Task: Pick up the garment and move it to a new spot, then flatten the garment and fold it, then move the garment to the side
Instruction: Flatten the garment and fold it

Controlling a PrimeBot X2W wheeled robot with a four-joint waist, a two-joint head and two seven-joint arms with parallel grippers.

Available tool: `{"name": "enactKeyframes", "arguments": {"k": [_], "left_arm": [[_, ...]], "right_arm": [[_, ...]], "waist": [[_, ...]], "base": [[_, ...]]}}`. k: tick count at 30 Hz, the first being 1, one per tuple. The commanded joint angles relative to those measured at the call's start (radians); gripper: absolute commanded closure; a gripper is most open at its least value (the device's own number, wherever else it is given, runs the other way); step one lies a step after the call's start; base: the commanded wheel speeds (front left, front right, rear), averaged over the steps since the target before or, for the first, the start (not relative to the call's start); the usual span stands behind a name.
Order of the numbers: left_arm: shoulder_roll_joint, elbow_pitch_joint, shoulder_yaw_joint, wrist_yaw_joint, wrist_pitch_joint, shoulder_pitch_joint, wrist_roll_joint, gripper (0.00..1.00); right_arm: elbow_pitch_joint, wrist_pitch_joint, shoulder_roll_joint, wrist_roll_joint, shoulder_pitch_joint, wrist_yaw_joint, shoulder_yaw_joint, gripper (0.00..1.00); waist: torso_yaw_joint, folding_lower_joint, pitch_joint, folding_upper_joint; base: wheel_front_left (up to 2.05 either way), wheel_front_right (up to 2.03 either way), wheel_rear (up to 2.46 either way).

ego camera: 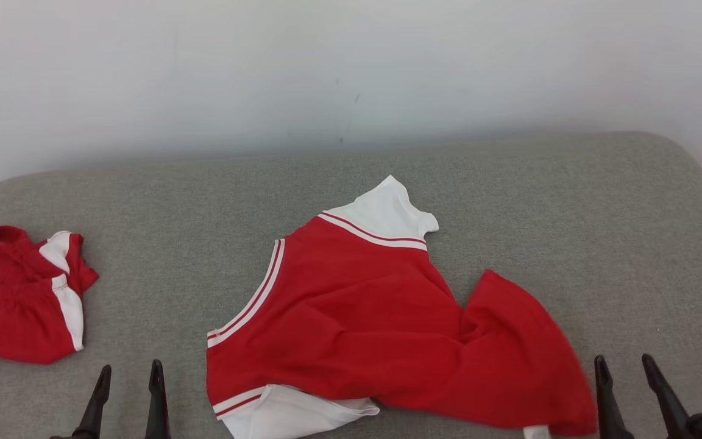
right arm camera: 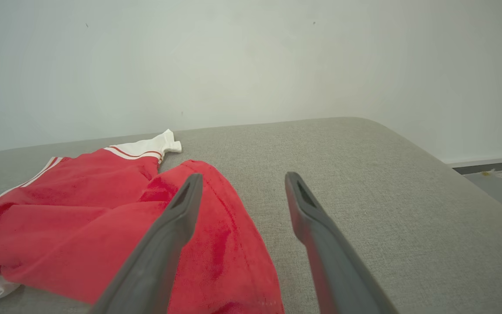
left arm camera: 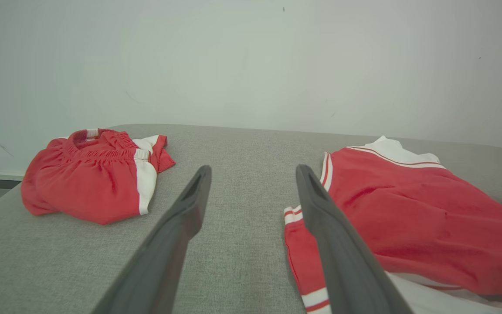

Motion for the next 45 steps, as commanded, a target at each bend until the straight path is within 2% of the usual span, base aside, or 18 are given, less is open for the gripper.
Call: {"name": "enactKeyframes", "arguments": {"k": [1,10,17,23,32,45], "left_arm": [[0.008,0.003,0.004,-0.001,-0.004,-0.004,0.001,0.00],[0.008,-0.002,0.008,-0.001,-0.004,0.003,0.003,0.00],[0.007,-0.005,0.007,-0.002,-0.004,0.010,0.005,0.00],[0.003,-0.002,-0.008,-0.002,-0.004,-0.014,0.008,0.00],[-0.002,0.007,-0.030,-0.002,-0.004,-0.043,0.001,0.00],[-0.007,0.018,-0.070,-0.001,-0.004,-0.098,-0.009,0.00]], "right_arm": [[-0.017,-0.004,0.006,-0.003,-0.012,-0.002,-0.010,0.00],[-0.056,-0.003,0.023,-0.018,-0.019,-0.002,-0.026,0.00],[0.019,0.011,-0.014,-0.027,-0.123,-0.002,0.022,0.00],[0.144,0.070,-0.058,-0.033,-0.289,-0.002,0.074,0.00],[0.396,0.154,-0.104,-0.028,-0.504,-0.002,0.148,0.00],[0.742,0.219,-0.078,-0.010,-0.790,-0.002,0.280,0.00]], "waist": [[0.004,0.0000,-0.003,0.0000],[0.027,0.0000,-0.014,0.0000],[0.046,0.0000,-0.013,0.0000],[0.079,0.0000,0.004,0.0000],[0.148,0.0000,0.041,0.0000],[0.231,0.0000,0.114,0.0000]], "base": [[0.00,0.00,0.00],[0.00,0.00,0.00],[0.00,0.00,0.00],[0.00,0.00,0.00],[0.00,0.00,0.00],[0.00,0.00,0.00]]}}
